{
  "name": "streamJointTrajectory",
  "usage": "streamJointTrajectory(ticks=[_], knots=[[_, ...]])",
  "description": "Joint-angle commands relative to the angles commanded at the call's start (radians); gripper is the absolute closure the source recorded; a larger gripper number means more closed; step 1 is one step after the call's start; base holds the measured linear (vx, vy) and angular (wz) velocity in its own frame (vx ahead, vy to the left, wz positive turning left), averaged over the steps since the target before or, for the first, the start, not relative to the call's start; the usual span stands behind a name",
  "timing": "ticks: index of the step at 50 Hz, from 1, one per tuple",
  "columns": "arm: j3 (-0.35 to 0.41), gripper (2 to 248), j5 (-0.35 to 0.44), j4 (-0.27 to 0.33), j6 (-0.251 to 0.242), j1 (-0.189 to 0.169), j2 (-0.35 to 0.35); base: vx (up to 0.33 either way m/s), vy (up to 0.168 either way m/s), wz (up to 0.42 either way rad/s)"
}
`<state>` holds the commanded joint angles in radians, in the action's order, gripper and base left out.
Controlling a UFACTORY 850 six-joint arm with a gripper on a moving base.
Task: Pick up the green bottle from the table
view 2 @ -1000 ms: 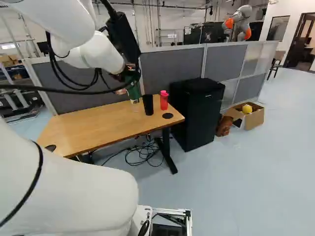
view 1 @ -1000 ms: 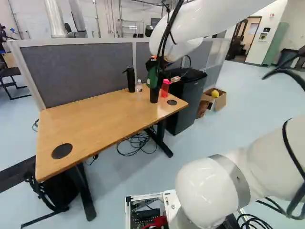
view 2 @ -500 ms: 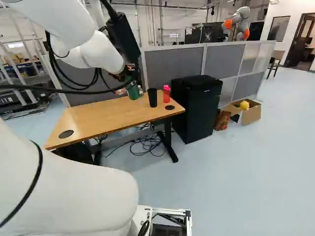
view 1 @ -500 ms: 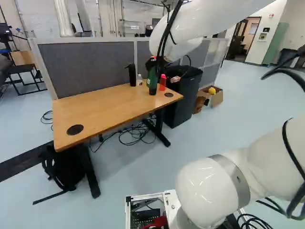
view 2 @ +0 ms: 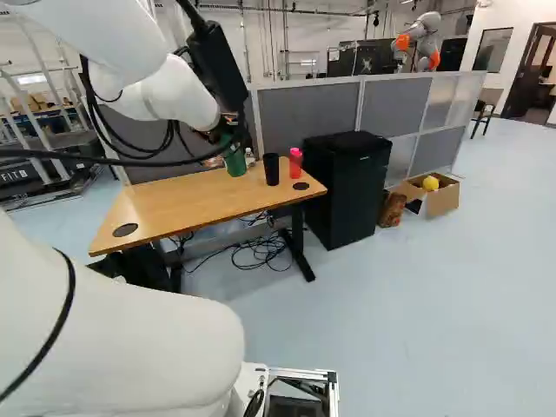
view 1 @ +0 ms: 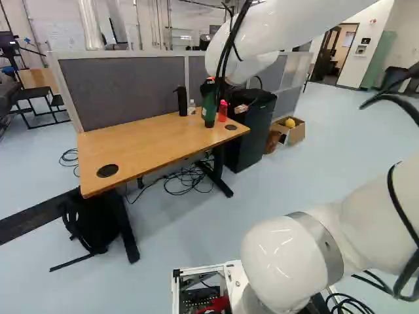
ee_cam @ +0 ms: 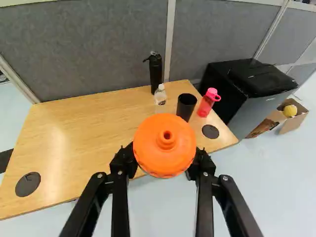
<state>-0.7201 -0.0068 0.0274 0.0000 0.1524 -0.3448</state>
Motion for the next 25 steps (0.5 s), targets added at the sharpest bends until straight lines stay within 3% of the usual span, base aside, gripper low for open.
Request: streamJointTrajectory(ticks=[25], knots=[[0.000, 129, 0.000, 0.000, 0.000, 0.000, 0.000, 0.000, 0.000, 0.000]])
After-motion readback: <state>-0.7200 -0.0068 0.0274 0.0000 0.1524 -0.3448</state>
